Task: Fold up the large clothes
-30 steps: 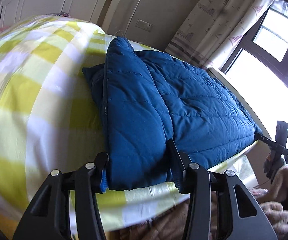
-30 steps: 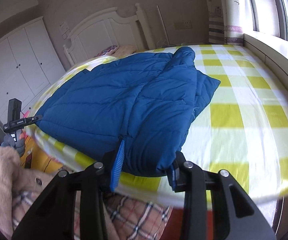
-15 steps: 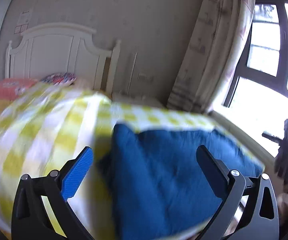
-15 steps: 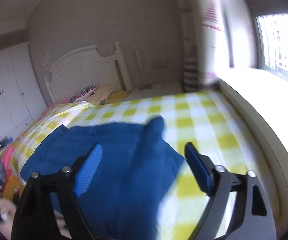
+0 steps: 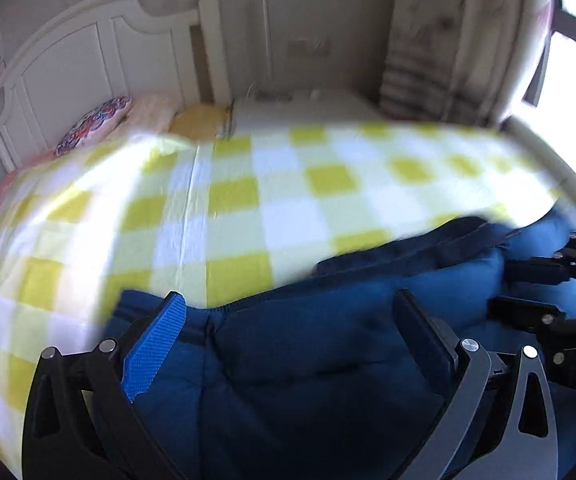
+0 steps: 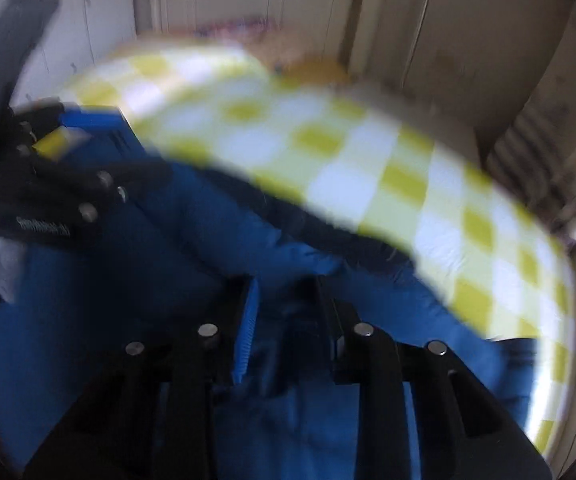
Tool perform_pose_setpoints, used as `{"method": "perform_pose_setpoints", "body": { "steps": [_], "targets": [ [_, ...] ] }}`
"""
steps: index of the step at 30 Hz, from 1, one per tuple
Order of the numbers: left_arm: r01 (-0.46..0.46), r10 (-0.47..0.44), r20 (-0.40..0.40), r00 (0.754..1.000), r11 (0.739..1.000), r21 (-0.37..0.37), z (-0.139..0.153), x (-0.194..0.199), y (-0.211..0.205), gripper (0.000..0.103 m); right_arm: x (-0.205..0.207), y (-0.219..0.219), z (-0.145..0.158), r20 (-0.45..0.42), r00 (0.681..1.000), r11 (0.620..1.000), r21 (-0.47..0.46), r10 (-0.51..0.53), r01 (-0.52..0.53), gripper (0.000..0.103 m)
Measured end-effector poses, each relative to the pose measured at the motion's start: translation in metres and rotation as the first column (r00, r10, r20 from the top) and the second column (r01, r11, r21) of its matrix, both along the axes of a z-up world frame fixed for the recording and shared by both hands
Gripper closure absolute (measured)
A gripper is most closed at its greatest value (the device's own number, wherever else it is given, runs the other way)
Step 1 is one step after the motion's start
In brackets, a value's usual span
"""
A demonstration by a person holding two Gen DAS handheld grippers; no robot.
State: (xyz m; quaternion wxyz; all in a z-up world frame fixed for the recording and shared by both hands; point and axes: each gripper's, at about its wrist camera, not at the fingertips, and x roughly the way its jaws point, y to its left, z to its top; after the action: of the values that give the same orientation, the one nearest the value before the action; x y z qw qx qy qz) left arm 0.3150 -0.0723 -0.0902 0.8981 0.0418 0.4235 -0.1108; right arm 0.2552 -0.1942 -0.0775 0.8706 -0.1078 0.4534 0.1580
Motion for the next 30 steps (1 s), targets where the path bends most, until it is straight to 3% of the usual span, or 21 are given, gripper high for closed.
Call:
{"method": "perform_pose_setpoints", "body": {
  "steps": [1,2,6,10,17,20,21,24,26,30],
  "targets": [
    [-0.011,0.007,-0.053,0.999,0.998,-0.068,-0.008,0.008,0.008,0.004,0.004,-0.014,-0.003,-0.011,1.000,0.993,0.113,-0.026,0.027,0.076],
    [-0.040,0.032,-0.056,0.998,0.989,-0.146,-0.007,0.011,0.021,0.004,0.005,-0.025,-0.001,-0.014,0.999,0.982,0.181,-0.051,0.053,0.078],
    [-0.061,0.046,-0.064,0.997,0.965,-0.256,-0.011,0.011,0.041,0.004,0.005,-0.065,-0.003,-0.022,0.987,0.914,0.376,-0.159,0.156,0.092],
    [-0.060,0.045,-0.061,0.997,0.960,-0.273,-0.013,0.011,0.043,0.004,-0.004,-0.068,0.003,0.038,0.978,0.910,0.373,-0.207,0.179,0.088],
    [-0.055,0.044,-0.051,0.998,0.966,-0.252,-0.008,0.009,0.038,0.004,-0.008,-0.062,0.016,0.044,0.984,0.939,0.309,-0.171,0.149,0.063],
    [-0.055,0.043,-0.052,0.998,0.967,-0.249,-0.008,0.008,0.037,0.004,-0.018,-0.074,0.032,0.114,0.967,0.944,0.272,-0.226,0.188,0.032],
    [-0.055,0.043,-0.052,0.998,0.967,-0.250,-0.008,0.009,0.038,0.004,-0.021,-0.082,0.035,0.134,0.956,0.943,0.245,-0.261,0.224,0.030],
    [-0.056,0.042,-0.059,0.997,0.965,-0.255,-0.008,0.010,0.038,0.004,-0.011,-0.121,0.014,0.051,0.934,0.920,0.198,-0.355,0.338,0.030],
    [-0.054,0.040,-0.062,0.997,0.965,-0.258,-0.009,0.010,0.038,0.004,-0.005,-0.148,-0.001,-0.039,0.920,0.873,0.301,-0.390,0.383,0.031],
    [-0.055,0.040,-0.064,0.997,0.964,-0.259,-0.009,0.010,0.038,0.004,-0.015,-0.172,0.002,-0.012,0.878,0.808,0.385,-0.478,0.445,0.039]
  ]
}}
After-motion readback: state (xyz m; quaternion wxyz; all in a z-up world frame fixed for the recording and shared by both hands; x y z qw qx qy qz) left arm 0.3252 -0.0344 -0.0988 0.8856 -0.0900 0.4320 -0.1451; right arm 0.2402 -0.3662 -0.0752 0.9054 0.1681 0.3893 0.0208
